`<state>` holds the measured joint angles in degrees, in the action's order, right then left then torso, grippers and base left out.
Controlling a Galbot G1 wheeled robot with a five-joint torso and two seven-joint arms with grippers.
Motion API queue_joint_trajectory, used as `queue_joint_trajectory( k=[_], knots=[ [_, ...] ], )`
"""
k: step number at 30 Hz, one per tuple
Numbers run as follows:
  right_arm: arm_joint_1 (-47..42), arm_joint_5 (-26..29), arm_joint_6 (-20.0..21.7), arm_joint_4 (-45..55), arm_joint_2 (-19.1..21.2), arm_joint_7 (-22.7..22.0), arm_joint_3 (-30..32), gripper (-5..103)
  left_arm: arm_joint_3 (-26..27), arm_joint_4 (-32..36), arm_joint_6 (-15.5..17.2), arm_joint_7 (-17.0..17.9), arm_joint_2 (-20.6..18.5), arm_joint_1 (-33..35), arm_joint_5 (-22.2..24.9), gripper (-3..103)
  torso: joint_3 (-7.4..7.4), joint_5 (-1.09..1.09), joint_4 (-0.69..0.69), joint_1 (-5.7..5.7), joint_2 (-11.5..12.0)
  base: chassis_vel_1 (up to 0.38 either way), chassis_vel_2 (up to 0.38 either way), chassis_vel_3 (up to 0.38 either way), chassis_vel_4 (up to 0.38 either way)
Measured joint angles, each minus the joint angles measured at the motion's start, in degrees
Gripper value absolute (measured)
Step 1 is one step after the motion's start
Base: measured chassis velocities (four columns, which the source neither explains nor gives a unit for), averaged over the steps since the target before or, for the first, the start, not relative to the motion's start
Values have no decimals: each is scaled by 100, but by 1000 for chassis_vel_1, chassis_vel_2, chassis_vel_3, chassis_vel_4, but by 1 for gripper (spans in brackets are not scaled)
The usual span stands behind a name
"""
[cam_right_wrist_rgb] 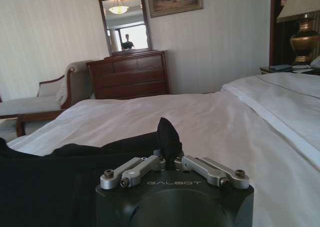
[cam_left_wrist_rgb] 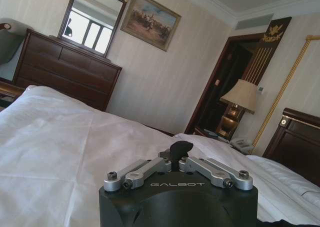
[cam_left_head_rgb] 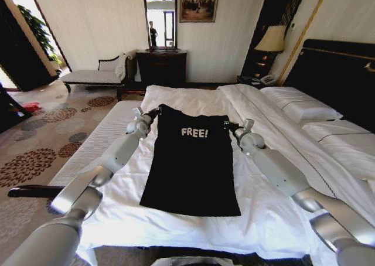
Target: Fold the clothes on the bed.
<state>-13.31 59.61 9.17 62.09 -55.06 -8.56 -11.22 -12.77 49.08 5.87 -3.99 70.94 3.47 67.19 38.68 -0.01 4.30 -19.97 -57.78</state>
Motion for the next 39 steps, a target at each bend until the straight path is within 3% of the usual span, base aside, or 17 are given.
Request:
queue_joint_trajectory(
  k=[5,12,16,30,39],
  knots=[
    [310,-78,-140,-737,-340,25,-117,2,-6,-781,-107,-166,394,-427,-50,1,0,1,0,0,0,0,0,0,0],
    [219,-125,-210,-686,-302,18,-64,2,82,-931,-172,-210,580,-389,-269,1,-1,3,1,1,0,0,0,0,0],
    [37,-137,-232,-421,-170,12,58,2,199,-654,-175,-158,527,-137,-401,1,0,1,2,0,0,0,0,0,0],
    [-1703,-573,-349,1660,457,15,868,2,661,2433,-53,502,-669,1731,-508,1,-2,-1,1,2,-2,0,0,0,0],
    [-2586,-740,-360,2523,678,-114,1364,2,950,3528,-40,676,-1086,2723,-516,1,-2,0,1,3,-2,0,0,0,0]
  ],
)
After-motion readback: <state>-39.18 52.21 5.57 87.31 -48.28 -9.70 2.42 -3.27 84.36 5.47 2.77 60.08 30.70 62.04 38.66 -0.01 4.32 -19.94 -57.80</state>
